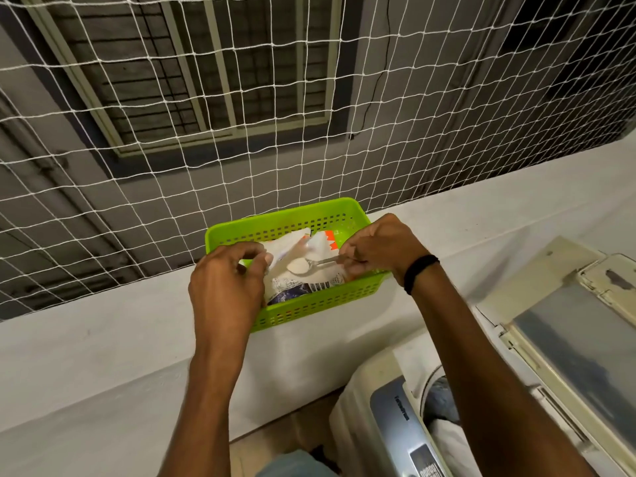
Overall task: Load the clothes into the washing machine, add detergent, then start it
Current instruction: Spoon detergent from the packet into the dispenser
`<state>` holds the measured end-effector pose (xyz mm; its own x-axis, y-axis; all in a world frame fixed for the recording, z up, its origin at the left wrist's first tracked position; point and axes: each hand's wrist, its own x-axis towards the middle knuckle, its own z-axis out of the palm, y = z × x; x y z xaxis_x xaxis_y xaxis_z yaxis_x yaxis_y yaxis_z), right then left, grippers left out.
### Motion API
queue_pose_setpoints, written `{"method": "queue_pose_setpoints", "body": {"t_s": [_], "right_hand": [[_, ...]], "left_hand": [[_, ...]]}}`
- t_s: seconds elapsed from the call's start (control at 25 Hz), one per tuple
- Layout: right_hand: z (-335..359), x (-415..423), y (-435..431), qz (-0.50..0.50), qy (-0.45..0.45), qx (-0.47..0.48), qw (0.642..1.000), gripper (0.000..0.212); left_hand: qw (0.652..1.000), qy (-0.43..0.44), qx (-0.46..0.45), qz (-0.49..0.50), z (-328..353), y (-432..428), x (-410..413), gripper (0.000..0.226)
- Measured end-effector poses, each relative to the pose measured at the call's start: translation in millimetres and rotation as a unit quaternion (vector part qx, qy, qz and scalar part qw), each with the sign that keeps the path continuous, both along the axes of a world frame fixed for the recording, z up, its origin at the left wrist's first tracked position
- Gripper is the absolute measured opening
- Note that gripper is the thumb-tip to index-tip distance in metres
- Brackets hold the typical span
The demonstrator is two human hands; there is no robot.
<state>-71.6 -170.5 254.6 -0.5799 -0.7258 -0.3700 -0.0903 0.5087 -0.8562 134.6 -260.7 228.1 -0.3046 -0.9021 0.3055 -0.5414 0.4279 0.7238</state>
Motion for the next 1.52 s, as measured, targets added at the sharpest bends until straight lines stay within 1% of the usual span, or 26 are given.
{"method": "queue_pose_setpoints", "body": {"t_s": [0.08, 0.2, 0.32, 0.4, 0.48, 0.56, 0.6, 0.68, 0.76, 0.84, 0.92, 1.0, 1.12, 1.2, 1.28, 1.32, 1.36, 1.44, 1.52], "right_hand": [[1, -3, 8, -0.006, -0.025, -0.030, 0.999, 0.012], [8, -5, 27, -0.019, -0.045, -0.078, 0.996, 0.012], [14, -12, 51, -0.036, -0.059, -0.103, 0.992, 0.012], [17, -16, 71, -0.044, -0.065, -0.119, 0.990, 0.013], [16, -24, 98, -0.063, -0.083, -0.150, 0.983, 0.018], [12, -32, 130, -0.100, -0.121, -0.189, 0.969, 0.022], [10, -34, 148, -0.127, -0.121, -0.199, 0.964, 0.021], [3, -37, 186, -0.193, -0.087, -0.187, 0.959, 0.018], [-7, -39, 224, -0.268, -0.067, -0.166, 0.947, 0.015], [-24, -44, 262, -0.344, -0.064, -0.157, 0.923, 0.014], [-46, -50, 301, -0.427, -0.062, -0.152, 0.889, 0.014], [-74, -56, 337, -0.494, -0.052, -0.130, 0.858, 0.022], [-126, -65, 389, -0.551, -0.028, -0.062, 0.832, 0.037], [-164, -67, 415, -0.573, -0.012, -0.008, 0.820, 0.036], [-196, -70, 431, -0.605, -0.006, 0.053, 0.795, 0.033], [-209, -71, 433, -0.623, -0.005, 0.078, 0.778, 0.030], [-218, -71, 433, -0.636, -0.001, 0.101, 0.765, 0.026], [-229, -70, 427, -0.643, 0.017, 0.138, 0.754, 0.015], [-242, -70, 419, -0.632, 0.045, 0.174, 0.754, 0.017]], "left_hand": [[1.000, 0.017, -0.004, 0.001, 2, 4, -3, 0.008], [0.998, 0.057, -0.014, 0.010, 5, 9, -6, 0.013], [0.994, 0.104, -0.026, 0.017, 9, 15, -11, 0.014], [0.991, 0.132, -0.028, 0.024, 11, 23, -17, 0.014], [0.986, 0.166, -0.024, 0.011, 13, 36, -28, 0.015], [0.979, 0.200, -0.016, -0.023, 13, 52, -44, 0.016], [0.975, 0.215, -0.015, -0.048, 11, 62, -53, 0.015], [0.967, 0.227, -0.012, -0.111, 6, 85, -75, 0.014], [0.963, 0.198, -0.038, -0.179, -1, 112, -99, 0.013], [0.953, 0.159, -0.044, -0.254, -15, 139, -125, 0.013], [0.938, 0.118, -0.001, -0.327, -40, 168, -155, 0.015], [0.918, 0.078, 0.061, -0.385, -73, 194, -184, 0.016], [0.880, 0.008, 0.199, -0.432, -130, 240, -229, 0.012], [0.848, -0.068, 0.309, -0.426, -173, 269, -257, 0.011], [0.809, -0.174, 0.386, -0.409, -213, 297, -285, 0.020], [0.781, -0.220, 0.421, -0.405, -230, 309, -296, 0.027], [0.753, -0.245, 0.464, -0.396, -248, 321, -307, 0.031], [0.710, -0.233, 0.572, -0.338, -275, 337, -324, 0.031], [0.682, -0.216, 0.638, -0.285, -297, 349, -339, 0.021]]}}
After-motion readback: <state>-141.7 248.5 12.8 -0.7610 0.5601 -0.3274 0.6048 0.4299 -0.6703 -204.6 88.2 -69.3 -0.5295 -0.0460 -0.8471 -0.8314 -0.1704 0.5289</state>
